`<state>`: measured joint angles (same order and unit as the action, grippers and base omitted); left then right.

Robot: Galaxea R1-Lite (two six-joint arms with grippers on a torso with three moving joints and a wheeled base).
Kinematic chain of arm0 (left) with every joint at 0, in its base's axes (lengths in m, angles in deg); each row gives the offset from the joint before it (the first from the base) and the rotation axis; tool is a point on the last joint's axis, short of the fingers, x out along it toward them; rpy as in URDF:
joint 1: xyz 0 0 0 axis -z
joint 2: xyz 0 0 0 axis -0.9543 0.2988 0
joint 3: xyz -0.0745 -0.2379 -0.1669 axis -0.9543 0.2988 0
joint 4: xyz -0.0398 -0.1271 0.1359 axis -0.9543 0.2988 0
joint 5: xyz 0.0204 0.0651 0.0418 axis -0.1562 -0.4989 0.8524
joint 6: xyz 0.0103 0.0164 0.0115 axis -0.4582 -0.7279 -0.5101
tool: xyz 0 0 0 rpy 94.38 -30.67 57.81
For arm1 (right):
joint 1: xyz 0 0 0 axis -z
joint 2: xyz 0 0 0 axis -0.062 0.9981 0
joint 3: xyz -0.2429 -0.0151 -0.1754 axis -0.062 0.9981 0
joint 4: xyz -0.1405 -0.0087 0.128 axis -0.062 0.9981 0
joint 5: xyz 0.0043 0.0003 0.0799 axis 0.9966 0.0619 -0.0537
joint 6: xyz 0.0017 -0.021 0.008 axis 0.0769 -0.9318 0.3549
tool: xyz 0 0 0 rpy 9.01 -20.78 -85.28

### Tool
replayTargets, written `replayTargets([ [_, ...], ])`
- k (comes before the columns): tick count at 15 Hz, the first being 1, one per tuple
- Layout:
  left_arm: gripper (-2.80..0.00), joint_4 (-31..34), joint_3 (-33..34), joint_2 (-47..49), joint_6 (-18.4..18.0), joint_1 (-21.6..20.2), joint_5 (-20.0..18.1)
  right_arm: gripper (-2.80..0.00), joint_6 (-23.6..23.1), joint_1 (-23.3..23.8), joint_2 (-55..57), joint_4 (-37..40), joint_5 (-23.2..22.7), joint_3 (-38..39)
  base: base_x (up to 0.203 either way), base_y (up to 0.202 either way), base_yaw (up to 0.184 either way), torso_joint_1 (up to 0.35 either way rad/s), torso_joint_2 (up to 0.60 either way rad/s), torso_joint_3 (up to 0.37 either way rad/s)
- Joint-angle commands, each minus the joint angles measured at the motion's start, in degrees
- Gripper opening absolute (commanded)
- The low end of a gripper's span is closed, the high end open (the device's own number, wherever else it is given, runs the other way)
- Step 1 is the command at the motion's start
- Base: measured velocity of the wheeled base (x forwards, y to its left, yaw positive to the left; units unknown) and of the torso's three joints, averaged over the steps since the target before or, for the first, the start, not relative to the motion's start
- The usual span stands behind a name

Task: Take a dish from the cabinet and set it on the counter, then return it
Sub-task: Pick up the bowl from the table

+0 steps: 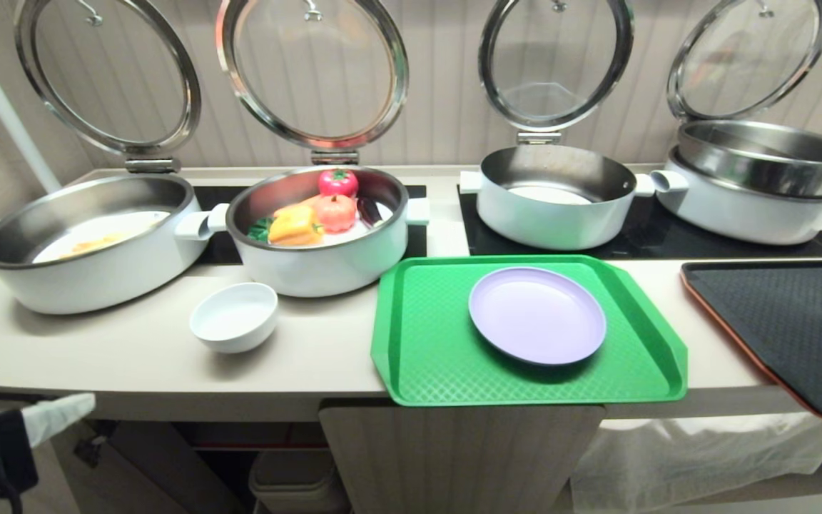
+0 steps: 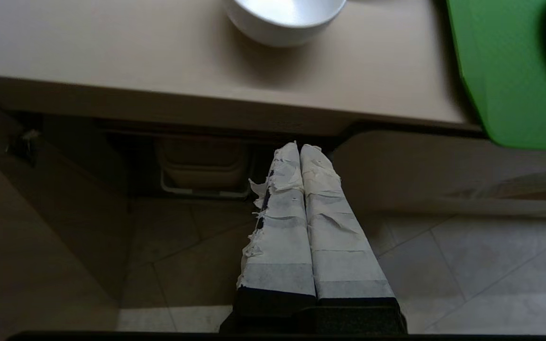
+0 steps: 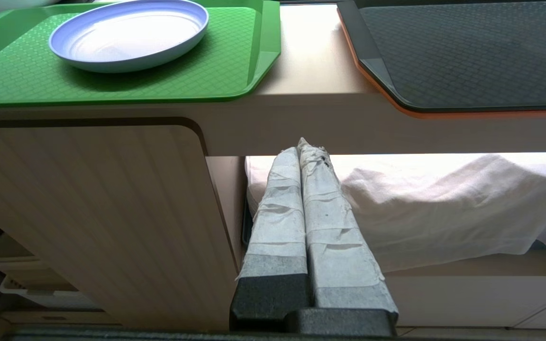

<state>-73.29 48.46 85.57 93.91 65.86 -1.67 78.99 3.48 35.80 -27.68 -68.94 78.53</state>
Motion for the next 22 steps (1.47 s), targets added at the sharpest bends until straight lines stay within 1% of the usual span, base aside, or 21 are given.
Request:
replayTargets([
  [1, -2.80, 0.00, 7.10, -10.12, -1.19, -0.03, -0.06, -2.80, 0.03, -0.01, 0.06, -0.02, 0.01, 0.04, 0.000, 0.000, 0.000, 0.000, 0.00, 0.000],
  [5, -2.80, 0.02, 16.14, -24.03, -4.99, 0.07, -0.22, -2.80, 0.03, -0.01, 0.06, -0.02, 0.01, 0.05, 0.000, 0.000, 0.000, 0.000, 0.00, 0.000],
  [8, -2.80, 0.10, 20.98, -34.91, -6.35, 0.79, -0.36, -2.80, 0.03, -0.01, 0.06, -0.02, 0.01, -0.03, 0.000, 0.000, 0.000, 0.000, 0.00, 0.000],
  [10, -2.80, -0.11, 23.37, -35.91, -7.78, 1.26, 0.42, -2.80, 0.03, -0.01, 0.06, -0.02, 0.01, -0.04, 0.000, 0.000, 0.000, 0.000, 0.00, 0.000],
  [11, -2.80, -1.62, 23.96, -35.86, -8.56, 1.30, 0.72, -2.80, 0.03, -0.01, 0.06, -0.02, 0.01, -0.02, 0.000, 0.000, 0.000, 0.000, 0.00, 0.000],
  [12, -2.80, -4.95, 25.10, -35.86, -9.14, 1.34, 0.80, -2.80, 0.03, -0.01, 0.06, -0.02, 0.01, 0.05, 0.000, 0.000, 0.000, 0.000, 0.00, 0.000],
  [13, -2.80, -9.69, 26.55, -35.87, -9.47, 1.69, 0.90, -2.80, 0.03, -0.01, 0.06, -0.02, 0.01, 0.01, 0.000, 0.000, 0.000, 0.000, 0.00, 0.000],
  [14, -2.80, -13.73, 27.80, -36.41, -9.57, 3.88, 1.26, -2.80, 0.03, -0.01, 0.06, -0.02, 0.01, -0.04, 0.000, 0.000, 0.000, 0.000, 0.00, 0.000],
  [15, -2.80, -15.20, 28.31, -37.93, -9.82, 7.26, 2.37, -2.80, 0.03, -0.01, 0.06, -0.02, 0.01, 0.05, 0.000, 0.000, 0.000, 0.000, 0.00, 0.000],
  [16, -2.80, -15.20, 28.55, -39.61, -10.16, 8.59, 3.72, -2.80, 0.03, -0.01, 0.06, -0.02, 0.01, 0.05, 0.000, 0.000, 0.000, 0.000, 0.00, 0.000],
  [17, -2.80, -13.70, 28.42, -42.69, -9.96, 8.09, 4.39, -2.80, 0.03, -0.01, 0.06, -0.02, 0.01, -0.04, 0.000, 0.000, 0.000, 0.000, 0.00, 0.000],
  [19, -2.80, -8.11, 27.12, -49.54, -8.83, 7.31, 5.40, -2.80, 0.03, -0.01, 0.06, -0.02, 0.01, 0.05, 0.000, 0.000, 0.000, 0.000, 0.00, 0.000],
  [20, -2.80, -5.74, 26.59, -51.53, -8.30, 7.08, 7.04, -2.80, 0.03, -0.01, 0.06, -0.02, 0.01, 0.05, 0.000, 0.000, 0.000, 0.000, 0.00, 0.000],
  [21, -2.80, -4.84, 26.35, -51.70, -7.28, 6.95, 9.01, -2.80, 0.03, -0.01, 0.06, -0.02, 0.01, -0.04, 0.000, 0.000, 0.000, 0.000, 0.00, 0.000],
  [22, -2.80, -4.75, 26.32, -51.67, -6.77, 6.93, 8.92, -2.80, 0.03, -0.01, 0.06, -0.02, 0.01, -0.04, 0.000, 0.000, 0.000, 0.000, 0.00, 0.000],
])
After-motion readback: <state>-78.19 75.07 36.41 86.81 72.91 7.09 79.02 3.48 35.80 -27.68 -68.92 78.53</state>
